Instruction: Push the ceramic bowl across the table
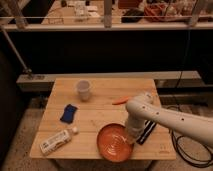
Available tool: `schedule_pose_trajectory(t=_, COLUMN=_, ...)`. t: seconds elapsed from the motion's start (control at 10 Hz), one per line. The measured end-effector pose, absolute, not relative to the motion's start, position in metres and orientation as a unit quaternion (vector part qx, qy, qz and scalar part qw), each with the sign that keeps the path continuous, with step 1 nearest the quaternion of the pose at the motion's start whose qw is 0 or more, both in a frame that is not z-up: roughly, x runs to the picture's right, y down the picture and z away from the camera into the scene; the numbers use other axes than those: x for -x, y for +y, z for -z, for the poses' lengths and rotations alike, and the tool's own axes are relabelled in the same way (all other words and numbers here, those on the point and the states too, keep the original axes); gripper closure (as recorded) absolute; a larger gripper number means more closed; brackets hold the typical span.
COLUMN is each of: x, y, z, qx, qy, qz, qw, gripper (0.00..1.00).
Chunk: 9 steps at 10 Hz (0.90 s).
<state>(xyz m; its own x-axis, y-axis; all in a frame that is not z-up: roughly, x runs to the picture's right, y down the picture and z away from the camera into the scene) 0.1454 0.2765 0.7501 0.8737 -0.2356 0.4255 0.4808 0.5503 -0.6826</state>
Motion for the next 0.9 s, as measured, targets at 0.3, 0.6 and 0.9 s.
schedule_pose_trajectory(t=0.3, x=-0.1493, y=0.2762, z=-0.7515, qx=0.427, qy=-0.144, qz=0.211, qw=0.868, gripper=0.99)
schedule_pose_trajectory(t=0.6, x=-0.1522, y=0.2762, z=-0.7523, qx=0.427, qy=-0.145, qz=0.214, qw=0.866, gripper=0.99)
schedule_pose_trajectory(t=0.9, x=-0.1565, y=0.2752, z=-0.7534, qx=0.426, qy=-0.144, qz=0.218, qw=0.866, gripper=0.99)
